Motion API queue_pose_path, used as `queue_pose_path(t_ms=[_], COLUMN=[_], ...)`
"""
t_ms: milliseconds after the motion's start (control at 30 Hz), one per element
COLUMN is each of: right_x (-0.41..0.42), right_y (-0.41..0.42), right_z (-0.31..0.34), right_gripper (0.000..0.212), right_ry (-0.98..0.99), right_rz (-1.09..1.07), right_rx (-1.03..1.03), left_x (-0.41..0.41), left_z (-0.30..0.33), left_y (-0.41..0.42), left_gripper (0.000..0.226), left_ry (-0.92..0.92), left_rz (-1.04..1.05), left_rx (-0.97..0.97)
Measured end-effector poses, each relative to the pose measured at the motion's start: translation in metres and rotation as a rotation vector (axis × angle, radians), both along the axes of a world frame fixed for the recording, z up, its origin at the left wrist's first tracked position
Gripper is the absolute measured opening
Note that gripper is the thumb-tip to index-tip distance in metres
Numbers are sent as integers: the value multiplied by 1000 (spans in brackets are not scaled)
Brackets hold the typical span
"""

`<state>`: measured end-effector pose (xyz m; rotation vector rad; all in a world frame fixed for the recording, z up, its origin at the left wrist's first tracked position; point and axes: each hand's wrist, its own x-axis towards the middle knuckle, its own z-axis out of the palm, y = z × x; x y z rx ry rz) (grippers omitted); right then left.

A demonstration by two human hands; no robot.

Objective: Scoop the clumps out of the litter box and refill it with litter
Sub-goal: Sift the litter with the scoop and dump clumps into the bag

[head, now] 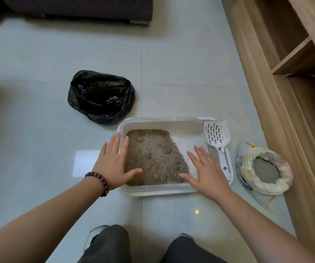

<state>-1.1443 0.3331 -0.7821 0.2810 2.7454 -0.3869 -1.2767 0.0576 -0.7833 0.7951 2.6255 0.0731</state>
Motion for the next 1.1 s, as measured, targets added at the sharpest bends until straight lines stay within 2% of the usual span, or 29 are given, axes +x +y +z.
queue_pose_path(t_ms=[67,167,267,600,667,767,833,933,1033,1100], right_x=[15,30,34,-3,-5,-8,-17,-39,-59,-66], right_y=[-10,-17,-17,3,7,7,10,18,18,15], right_z=[-7,-26,-38,-41,-38,-28,-22,-25,-32,-36], right_gripper=[99,94,87,92,102,101,98,97,100,103], right_ry=[-40,-64,-64,-46,-54,-47,10,51,22,2], right_rz=[67,72,36,-7,-5,-67,-169,-230,-172,-123], right_rx=[47,111,99,30,25,-56,-99,-70,0,50], left_x=[18,31,34,0,-8,-45,-87,-142,-171,-181], left_z=[-5,-17,-24,-27,-23,-21,-24,-37,-56,-64], left_y=[-6,-8,-6,12,13,1,-12,-27,-30,-28], left_gripper=[134,142,139,140,132,95,82,91,92,85], left_ry=[-95,-133,-125,-120,-105,99,238,263,302,323], left_rz=[-62,-64,-24,-21,-55,25,106,123,36,10], left_rx=[-11,15,78,120,163,320,235,-50,-199,-241])
